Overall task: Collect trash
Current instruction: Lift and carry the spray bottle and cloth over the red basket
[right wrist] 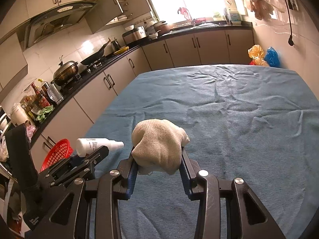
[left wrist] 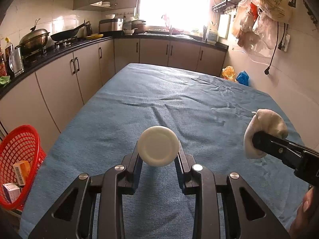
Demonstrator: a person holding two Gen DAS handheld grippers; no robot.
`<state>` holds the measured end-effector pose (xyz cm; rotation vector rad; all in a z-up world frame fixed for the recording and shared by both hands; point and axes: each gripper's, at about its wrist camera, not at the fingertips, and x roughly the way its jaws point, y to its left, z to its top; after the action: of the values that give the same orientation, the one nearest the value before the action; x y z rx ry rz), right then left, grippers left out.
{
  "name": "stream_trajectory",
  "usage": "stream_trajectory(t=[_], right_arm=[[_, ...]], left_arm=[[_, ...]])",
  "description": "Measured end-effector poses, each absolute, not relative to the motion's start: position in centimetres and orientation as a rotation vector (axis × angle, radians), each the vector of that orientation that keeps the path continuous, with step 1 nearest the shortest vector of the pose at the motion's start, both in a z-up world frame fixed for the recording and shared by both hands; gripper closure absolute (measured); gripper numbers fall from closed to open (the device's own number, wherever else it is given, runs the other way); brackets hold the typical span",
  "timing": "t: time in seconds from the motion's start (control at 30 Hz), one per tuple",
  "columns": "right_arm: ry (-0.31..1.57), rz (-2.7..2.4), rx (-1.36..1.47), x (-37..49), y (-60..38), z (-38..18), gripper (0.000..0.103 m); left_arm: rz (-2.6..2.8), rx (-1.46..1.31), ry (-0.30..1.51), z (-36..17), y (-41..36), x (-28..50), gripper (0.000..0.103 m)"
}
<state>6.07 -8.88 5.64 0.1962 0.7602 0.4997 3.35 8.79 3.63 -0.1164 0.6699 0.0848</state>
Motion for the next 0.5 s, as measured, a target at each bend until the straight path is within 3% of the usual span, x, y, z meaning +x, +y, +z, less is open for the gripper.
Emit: stream_trajectory(t=[0.5], right_arm=[[0.741, 0.526, 0.204, 5.6, -8.6, 6.4, 0.062]], left_arm=[[0.098, -0.128, 0.62, 5.4, 9.3, 1.4, 0.074]])
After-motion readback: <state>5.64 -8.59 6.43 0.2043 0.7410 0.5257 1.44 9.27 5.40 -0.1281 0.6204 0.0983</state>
